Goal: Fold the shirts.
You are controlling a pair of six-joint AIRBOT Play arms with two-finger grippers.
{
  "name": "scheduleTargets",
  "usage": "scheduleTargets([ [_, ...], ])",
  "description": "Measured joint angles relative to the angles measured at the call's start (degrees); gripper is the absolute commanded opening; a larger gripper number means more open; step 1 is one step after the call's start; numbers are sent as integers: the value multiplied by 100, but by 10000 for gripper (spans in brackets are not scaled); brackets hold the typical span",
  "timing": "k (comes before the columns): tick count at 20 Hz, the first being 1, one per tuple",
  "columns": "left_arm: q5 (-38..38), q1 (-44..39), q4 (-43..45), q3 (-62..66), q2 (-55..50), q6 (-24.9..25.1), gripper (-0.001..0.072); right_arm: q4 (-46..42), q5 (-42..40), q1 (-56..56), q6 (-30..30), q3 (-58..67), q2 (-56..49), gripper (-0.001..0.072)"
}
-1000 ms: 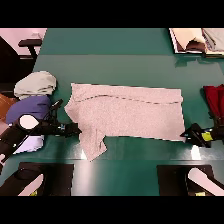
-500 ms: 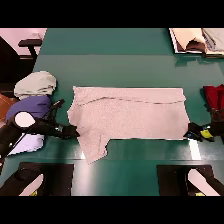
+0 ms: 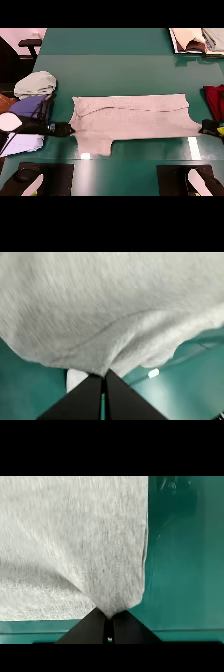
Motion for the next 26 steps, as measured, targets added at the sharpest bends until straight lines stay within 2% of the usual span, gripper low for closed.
scheduleTargets([
  [7, 933, 0, 341, 1700, -2142, 660, 23, 236, -490, 767, 11, 1565, -1899, 11],
  [11, 1316, 0, 382, 2409, -3324, 874, 25, 273, -621, 1176, 20, 2457, -2951, 11],
  [12, 1414, 0, 387, 2511, -3510, 898, 73, 278, -627, 1217, 31, 2651, -3161, 34],
  [13, 1488, 0, 391, 2581, -3637, 929, 339, 278, -647, 1252, 52, 2844, -3364, 241],
  [14, 1580, 0, 391, 2645, -3735, 938, 518, 302, -667, 1266, 63, 3005, -3526, 417],
  [15, 1628, 0, 391, 2699, -3805, 935, 522, 396, -684, 1266, 63, 3165, -3679, 443],
  [17, 1657, 2, 396, 2857, -3891, 925, 521, 660, -697, 1156, -4, 3397, -3884, 452],
  [18, 1604, 2, 393, 2966, -3919, 903, 464, 782, -695, 1071, -114, 3449, -3941, 451],
  [19, 1513, 2, 393, 3084, -3939, 885, 254, 914, -649, 951, -254, 3458, -3974, 452],
  [20, 1421, 2, 385, 3187, -3947, 883, 47, 1012, -584, 789, -398, 3416, -3978, 502],
  [21, 1320, 2, 348, 3274, -3960, 881, 24, 1080, -546, 614, -511, 3327, -3978, 600],
  [26, 1182, -61, -70, 3449, -3993, 859, 23, 1698, -498, -428, -890, 2588, -4076, 593],
])
